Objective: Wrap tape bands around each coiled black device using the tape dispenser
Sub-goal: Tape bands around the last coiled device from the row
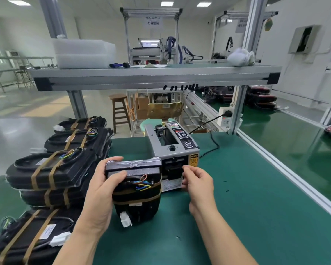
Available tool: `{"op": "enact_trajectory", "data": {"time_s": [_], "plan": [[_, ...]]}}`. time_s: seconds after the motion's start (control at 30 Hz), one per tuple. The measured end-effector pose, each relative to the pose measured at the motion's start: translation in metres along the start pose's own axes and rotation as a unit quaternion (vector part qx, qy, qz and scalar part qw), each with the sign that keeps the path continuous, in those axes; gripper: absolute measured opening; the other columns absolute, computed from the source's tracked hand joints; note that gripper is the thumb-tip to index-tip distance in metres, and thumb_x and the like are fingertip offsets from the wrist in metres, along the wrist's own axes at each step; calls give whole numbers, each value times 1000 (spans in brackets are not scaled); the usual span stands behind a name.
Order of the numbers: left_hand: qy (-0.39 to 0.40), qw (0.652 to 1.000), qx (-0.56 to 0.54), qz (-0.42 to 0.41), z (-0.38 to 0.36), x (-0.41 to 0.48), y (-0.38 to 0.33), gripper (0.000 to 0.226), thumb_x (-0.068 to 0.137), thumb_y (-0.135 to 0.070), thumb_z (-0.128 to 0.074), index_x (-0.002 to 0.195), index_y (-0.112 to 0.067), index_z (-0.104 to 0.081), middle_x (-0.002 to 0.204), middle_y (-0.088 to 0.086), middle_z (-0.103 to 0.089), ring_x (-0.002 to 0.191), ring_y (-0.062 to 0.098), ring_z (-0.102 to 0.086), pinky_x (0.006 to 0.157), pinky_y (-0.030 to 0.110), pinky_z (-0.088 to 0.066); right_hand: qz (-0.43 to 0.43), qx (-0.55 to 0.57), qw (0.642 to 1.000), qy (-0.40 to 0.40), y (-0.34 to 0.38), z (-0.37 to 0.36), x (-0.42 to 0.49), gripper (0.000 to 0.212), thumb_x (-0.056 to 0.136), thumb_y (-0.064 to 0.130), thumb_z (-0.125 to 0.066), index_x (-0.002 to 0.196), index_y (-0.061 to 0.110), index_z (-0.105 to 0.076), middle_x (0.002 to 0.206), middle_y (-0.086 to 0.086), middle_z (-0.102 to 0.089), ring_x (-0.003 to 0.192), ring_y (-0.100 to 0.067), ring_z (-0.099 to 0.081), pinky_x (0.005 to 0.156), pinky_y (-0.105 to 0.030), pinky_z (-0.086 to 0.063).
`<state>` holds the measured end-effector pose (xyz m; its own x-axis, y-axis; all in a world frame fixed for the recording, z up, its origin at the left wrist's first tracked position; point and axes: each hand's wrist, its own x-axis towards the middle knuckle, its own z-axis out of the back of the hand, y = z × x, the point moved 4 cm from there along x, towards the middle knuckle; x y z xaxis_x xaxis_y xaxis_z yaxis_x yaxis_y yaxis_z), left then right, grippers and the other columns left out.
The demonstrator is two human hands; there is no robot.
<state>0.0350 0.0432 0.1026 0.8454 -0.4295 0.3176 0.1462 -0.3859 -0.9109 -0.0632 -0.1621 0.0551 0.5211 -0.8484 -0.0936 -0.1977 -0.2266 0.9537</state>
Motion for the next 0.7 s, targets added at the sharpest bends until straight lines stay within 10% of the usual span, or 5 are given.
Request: {"op": "enact_trajectory", "data": {"time_s": [0.7], "plan": [[-33,999,24,-30,-13,-12,-4,35,75,-18,-61,107,-31,-66,92,0,-66,83,13,-64,67,20,-54,-88,9,995,-46,8,-24,14,11,89,4,-66,82,0,-59,69,-12,-63,41,-12,-63,44,-22,-53]]}}
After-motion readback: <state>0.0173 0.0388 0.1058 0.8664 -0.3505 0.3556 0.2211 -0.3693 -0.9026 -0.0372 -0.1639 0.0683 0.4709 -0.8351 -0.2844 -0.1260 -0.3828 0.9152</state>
